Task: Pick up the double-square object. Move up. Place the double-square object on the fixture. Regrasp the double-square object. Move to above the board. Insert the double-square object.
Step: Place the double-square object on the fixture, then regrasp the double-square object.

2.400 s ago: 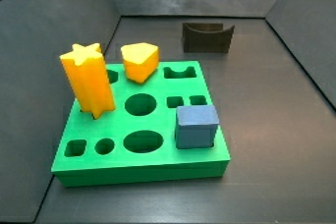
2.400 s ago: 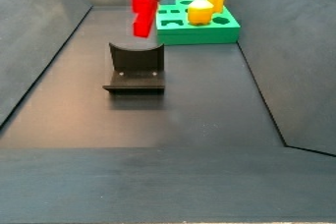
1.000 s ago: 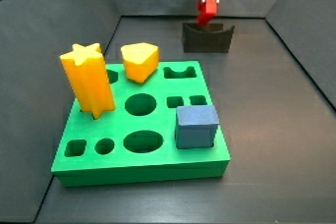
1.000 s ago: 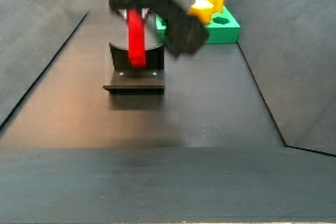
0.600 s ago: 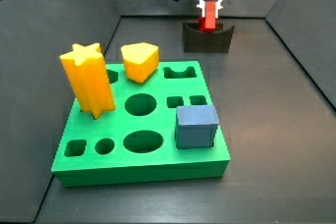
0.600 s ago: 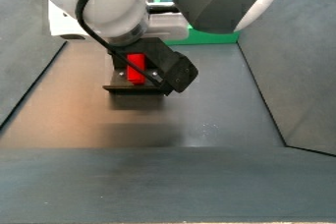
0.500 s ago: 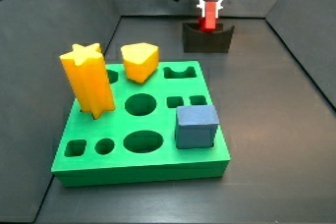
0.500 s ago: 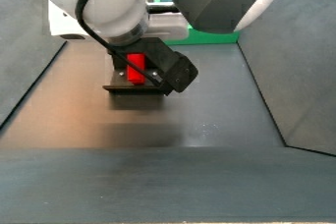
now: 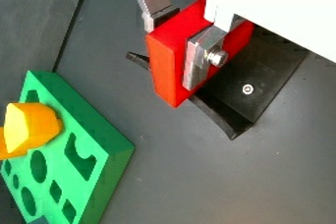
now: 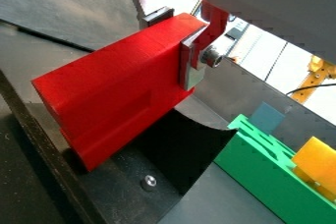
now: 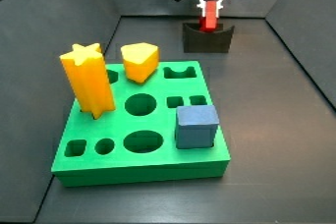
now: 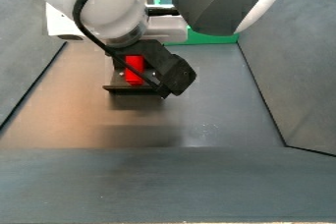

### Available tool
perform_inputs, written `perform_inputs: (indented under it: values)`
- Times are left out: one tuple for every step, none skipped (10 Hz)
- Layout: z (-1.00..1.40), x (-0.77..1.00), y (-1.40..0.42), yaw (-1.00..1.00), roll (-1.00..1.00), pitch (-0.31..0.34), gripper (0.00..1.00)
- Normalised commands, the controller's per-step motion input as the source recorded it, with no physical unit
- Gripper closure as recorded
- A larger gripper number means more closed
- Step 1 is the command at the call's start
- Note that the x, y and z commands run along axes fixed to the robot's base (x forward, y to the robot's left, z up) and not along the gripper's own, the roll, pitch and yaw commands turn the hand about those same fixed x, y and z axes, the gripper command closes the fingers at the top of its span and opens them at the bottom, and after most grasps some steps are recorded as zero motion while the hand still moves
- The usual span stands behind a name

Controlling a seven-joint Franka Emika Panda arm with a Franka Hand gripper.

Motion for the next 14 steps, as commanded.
perform_inputs:
  values:
    - [-0.17, 0.00, -0.50, 0.00, 0.00, 0.000, 1.00]
    - [0.00, 0.00, 0.00, 0.00, 0.00, 0.000, 0.00]
    - [1.00, 0.00, 0.00, 0.02, 0.01, 0.037, 0.00]
    - [1.00, -0.01, 0.00, 0.02, 0.02, 0.040, 0.00]
    - [1.00, -0.02, 0.00, 0.02, 0.02, 0.036, 0.00]
    - [1.00, -0.02, 0.00, 0.01, 0.02, 0.034, 0.00]
    - [1.00, -0.03, 0.00, 0.00, 0.01, 0.030, 0.00]
    - [0.87, -0.04, 0.00, 0.00, 0.01, 0.027, 0.00]
    - [0.61, -0.04, 0.01, 0.00, 0.01, 0.022, 0.00]
    - [0.48, -0.03, 0.01, 0.00, 0.01, 0.019, 0.00]
    - [0.21, -0.03, 0.01, 0.00, 0.00, 0.017, 0.00]
    - [0.35, -0.10, -0.81, 0.02, 1.00, 0.055, 0.00]
    - [0.34, -0.09, -0.76, 0.02, 1.00, 0.052, 0.00]
    - [0.28, -0.10, -0.67, 0.02, 1.00, 0.046, 0.00]
